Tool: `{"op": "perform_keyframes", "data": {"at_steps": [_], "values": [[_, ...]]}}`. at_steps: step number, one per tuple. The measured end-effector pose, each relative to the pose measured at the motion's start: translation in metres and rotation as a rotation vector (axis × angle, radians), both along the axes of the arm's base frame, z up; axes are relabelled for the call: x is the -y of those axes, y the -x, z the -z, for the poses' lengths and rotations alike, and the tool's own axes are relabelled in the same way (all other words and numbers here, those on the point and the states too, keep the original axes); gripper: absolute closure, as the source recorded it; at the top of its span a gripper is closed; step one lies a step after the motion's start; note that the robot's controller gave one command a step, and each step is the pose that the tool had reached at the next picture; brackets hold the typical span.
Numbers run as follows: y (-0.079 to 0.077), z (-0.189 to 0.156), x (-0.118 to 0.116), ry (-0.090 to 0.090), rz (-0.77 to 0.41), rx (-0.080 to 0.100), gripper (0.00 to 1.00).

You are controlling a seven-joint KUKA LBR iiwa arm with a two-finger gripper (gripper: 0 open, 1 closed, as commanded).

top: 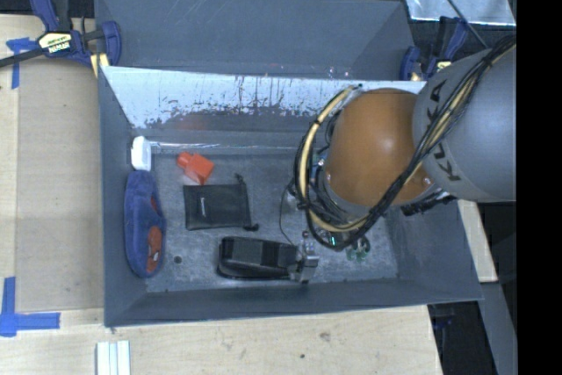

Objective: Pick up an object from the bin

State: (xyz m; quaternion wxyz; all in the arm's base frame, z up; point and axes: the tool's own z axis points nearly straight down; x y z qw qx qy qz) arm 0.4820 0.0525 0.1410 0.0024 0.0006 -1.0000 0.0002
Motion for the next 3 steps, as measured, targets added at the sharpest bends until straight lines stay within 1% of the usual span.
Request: {"op": "perform_keyframes", "data": {"at_steps": [1,2,3], "values": [[-0.002,0.065,-0.035,0.013,-0.039,-0.019,0.00],[0.000,0.065,-0.036,0.010,-0.035,-0.025,1.00],[-0.024,0.051,-0.032,0.001,-0.028,0.003,1.00]]}}
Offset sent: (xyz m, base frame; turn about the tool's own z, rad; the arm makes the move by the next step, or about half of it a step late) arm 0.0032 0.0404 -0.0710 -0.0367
